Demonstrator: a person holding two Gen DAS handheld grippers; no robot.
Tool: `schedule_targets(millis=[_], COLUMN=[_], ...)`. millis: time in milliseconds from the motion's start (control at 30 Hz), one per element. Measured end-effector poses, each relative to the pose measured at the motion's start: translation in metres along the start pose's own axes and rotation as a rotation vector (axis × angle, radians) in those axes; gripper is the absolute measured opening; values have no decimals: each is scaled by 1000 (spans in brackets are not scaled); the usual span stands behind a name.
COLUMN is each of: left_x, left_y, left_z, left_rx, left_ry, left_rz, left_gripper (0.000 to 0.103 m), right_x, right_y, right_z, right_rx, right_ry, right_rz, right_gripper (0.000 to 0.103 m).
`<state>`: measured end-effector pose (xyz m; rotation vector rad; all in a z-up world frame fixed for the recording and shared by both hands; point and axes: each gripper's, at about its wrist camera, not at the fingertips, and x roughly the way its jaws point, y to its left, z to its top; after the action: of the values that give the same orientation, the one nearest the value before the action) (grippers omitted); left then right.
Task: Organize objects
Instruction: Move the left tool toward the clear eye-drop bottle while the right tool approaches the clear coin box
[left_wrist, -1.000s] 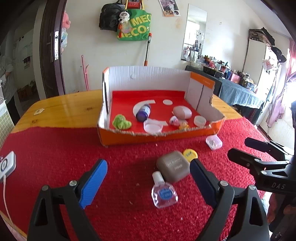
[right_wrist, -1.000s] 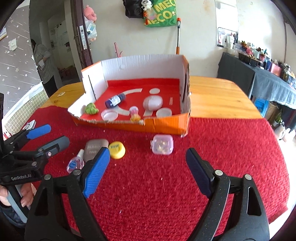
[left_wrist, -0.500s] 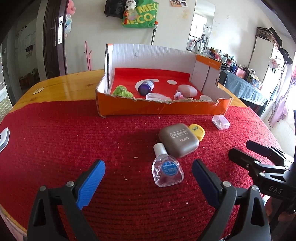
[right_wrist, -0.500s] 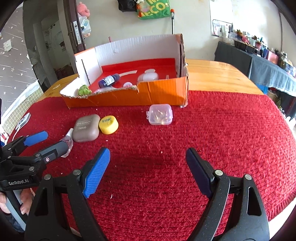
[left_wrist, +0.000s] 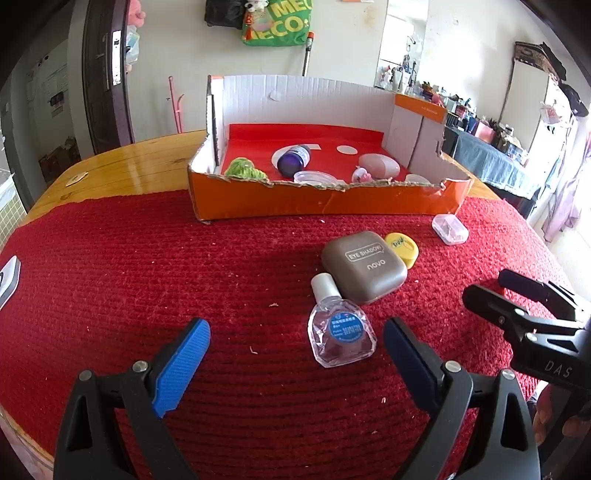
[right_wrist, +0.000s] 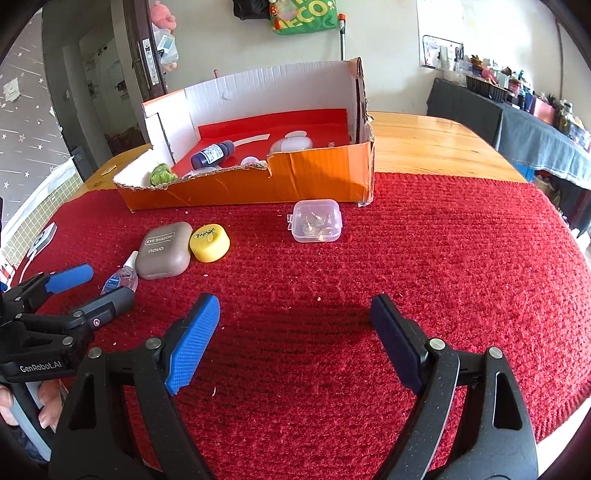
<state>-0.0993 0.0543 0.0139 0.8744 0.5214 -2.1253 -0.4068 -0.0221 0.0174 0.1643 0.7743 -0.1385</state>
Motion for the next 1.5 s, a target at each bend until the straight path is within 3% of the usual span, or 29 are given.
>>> schedule_targets(millis=[233,800,1367,1500], left_x=[5,15,11,10], left_y=[1,16,17,14], left_z=[2,17,17,17], left_rx=[52,132,122,119], left_ry=[26,41,46,46], left_rz=[36,9,-83,-104], left_gripper=[97,96,76,67], right_x=[3,29,51,53], right_y=[0,-12,-12,-11], right_z=[4,36,58,59], right_rx=[-8,-14,-51,-62], right_ry=[6,63,127,130], right_rz=[0,-45,-54,-55], right_gripper=[84,84,84,84])
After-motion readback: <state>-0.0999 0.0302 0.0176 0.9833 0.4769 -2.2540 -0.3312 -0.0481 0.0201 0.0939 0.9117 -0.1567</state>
